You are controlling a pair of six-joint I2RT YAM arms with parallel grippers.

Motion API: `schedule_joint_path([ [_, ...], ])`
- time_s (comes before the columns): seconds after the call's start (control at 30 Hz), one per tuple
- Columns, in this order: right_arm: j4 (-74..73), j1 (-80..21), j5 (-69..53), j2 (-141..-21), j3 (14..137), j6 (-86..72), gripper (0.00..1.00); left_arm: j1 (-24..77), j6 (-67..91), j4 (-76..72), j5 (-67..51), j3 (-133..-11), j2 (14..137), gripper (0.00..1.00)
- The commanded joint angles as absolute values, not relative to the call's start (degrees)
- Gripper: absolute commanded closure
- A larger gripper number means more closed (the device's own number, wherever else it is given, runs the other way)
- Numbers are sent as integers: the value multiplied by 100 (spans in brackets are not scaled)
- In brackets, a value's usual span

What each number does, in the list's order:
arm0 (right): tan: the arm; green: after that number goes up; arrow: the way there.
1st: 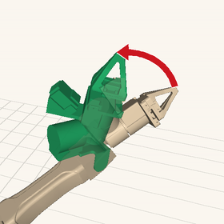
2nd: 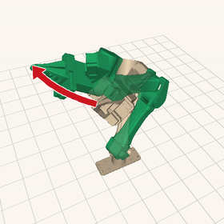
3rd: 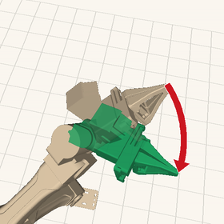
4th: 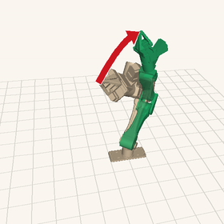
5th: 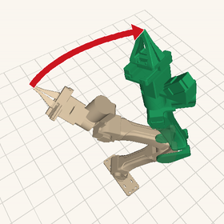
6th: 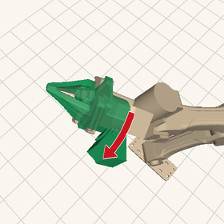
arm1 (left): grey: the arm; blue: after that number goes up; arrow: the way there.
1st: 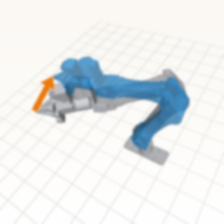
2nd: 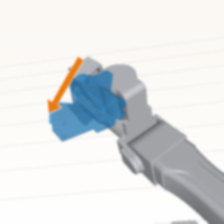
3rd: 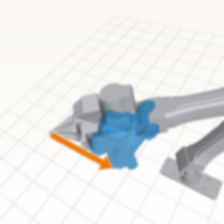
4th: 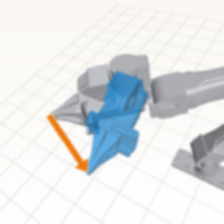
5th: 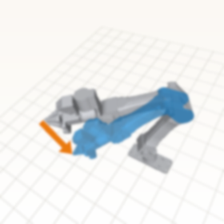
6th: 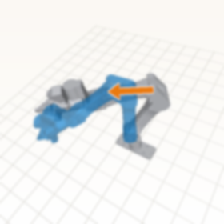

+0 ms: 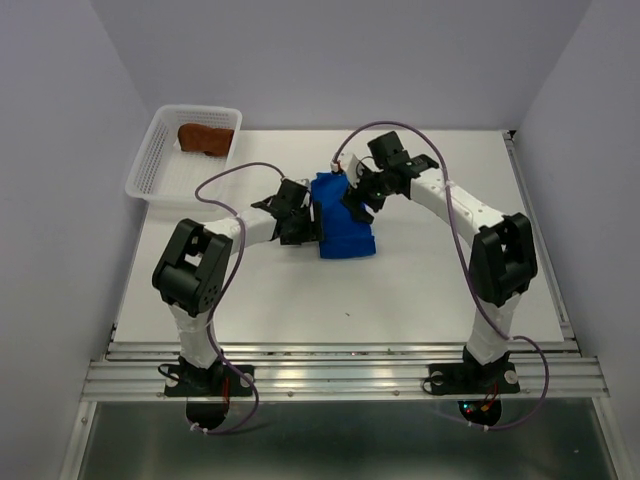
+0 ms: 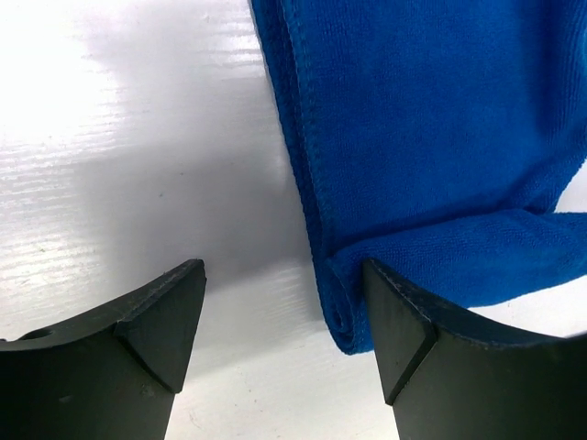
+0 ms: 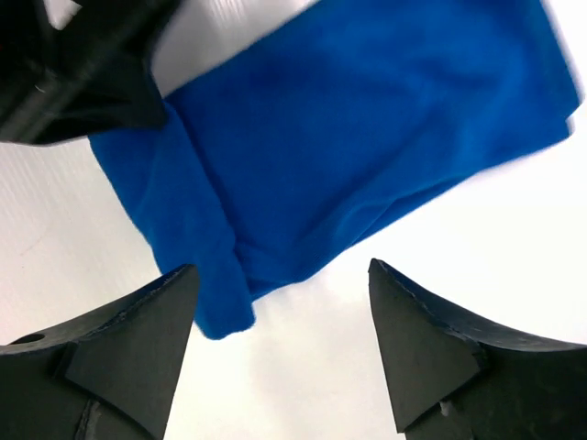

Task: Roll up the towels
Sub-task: Roll the towel

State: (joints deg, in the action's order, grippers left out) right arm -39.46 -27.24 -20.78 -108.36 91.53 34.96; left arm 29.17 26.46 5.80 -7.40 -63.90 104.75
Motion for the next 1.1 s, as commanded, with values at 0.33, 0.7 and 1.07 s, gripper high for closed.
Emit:
schedule_joint_path([
  [0.33,-3218,-2760,-2849,-9765,7878,5729,16,2874,2988,1344,-641,-6838,10890,20],
  [0.7,-2084,-3059,-2224,-9404,6276,6460,23,2874,3375,1204,-633,-6372,10846,24],
  [1.07,-1336,-3173,-2074,-9817,5774,6794,34,2883,3428,1230,-607,-6399,10925,24],
])
